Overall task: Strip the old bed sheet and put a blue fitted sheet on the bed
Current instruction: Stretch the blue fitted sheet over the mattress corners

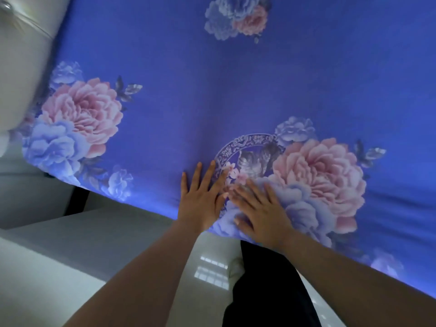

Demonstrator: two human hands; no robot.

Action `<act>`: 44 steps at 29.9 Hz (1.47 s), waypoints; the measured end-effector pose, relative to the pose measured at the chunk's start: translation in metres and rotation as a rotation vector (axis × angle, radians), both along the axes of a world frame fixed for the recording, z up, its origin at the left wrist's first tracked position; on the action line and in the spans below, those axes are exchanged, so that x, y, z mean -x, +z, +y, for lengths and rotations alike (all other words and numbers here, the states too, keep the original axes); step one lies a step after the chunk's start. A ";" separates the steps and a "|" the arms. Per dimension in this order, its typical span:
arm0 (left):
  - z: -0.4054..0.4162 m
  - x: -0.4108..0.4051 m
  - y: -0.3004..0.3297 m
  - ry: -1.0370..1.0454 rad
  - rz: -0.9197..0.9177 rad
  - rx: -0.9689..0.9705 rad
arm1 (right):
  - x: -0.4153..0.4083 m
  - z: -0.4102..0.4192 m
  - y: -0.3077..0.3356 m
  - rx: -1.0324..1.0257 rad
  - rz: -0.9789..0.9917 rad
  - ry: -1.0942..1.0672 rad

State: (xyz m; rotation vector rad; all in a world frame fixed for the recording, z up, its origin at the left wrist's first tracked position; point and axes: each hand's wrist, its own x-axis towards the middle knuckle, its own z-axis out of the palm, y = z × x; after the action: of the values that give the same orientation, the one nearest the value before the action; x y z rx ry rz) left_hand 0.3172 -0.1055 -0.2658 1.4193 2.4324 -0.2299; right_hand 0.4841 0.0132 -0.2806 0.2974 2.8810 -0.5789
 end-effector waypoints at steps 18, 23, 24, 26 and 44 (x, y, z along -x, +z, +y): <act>0.054 -0.190 0.113 -0.084 -0.341 0.358 | -0.211 0.082 0.126 0.399 -0.499 -0.702; 0.122 -0.253 0.138 -0.118 -0.360 0.322 | -0.269 0.134 0.145 0.443 -0.518 -0.806; 0.141 -0.269 0.143 -0.112 -0.368 0.313 | -0.282 0.147 0.148 0.451 -0.524 -0.806; 0.173 -0.300 0.151 -0.048 -0.397 0.314 | -0.307 0.174 0.147 0.481 -0.516 -0.802; 0.481 -0.409 0.204 -0.051 -0.314 0.157 | -0.401 0.455 0.220 0.596 -0.268 -1.047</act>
State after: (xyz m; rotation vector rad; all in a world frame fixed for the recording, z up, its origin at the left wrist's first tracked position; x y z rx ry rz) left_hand 0.7263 0.3757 -0.0616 1.3380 2.0809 -0.1883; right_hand 0.8853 0.4682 -0.0608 1.6170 1.9645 -1.3469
